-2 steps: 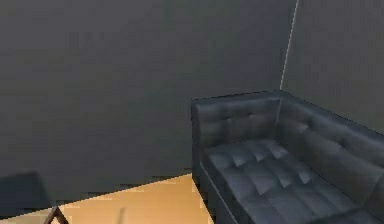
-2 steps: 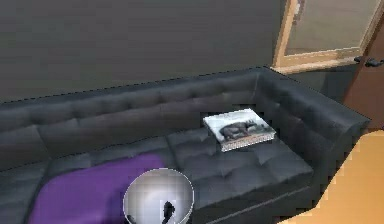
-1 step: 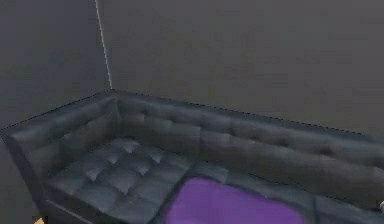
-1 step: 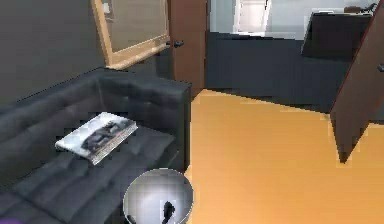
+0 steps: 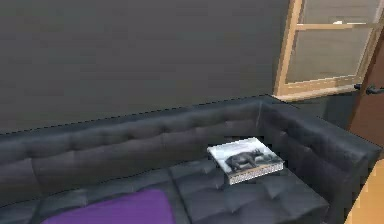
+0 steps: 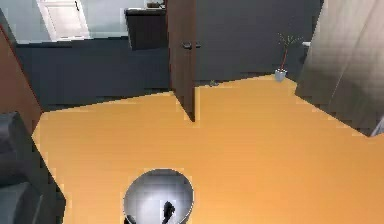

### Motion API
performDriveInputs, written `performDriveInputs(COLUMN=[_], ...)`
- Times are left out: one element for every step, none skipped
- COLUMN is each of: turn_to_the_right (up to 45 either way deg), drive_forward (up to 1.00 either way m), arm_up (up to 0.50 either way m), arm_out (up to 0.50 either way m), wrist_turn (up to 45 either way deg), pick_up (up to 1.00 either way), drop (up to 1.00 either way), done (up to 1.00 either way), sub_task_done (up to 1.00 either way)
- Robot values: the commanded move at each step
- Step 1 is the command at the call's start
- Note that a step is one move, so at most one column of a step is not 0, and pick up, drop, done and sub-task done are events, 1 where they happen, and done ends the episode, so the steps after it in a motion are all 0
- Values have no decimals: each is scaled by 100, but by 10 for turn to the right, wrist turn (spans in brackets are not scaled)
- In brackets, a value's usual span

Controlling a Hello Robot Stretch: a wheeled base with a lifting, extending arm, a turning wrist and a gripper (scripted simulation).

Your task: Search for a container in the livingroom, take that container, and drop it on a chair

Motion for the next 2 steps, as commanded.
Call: performDriveInputs(turn_to_the_right=[180,-450], drive_forward=[0,0], arm_up=[0,0], arm_out=[0,0], wrist_turn=[0,0], pick_up=[0,0], drop=[0,0], done=[0,0], sub_task_done=[0,0])
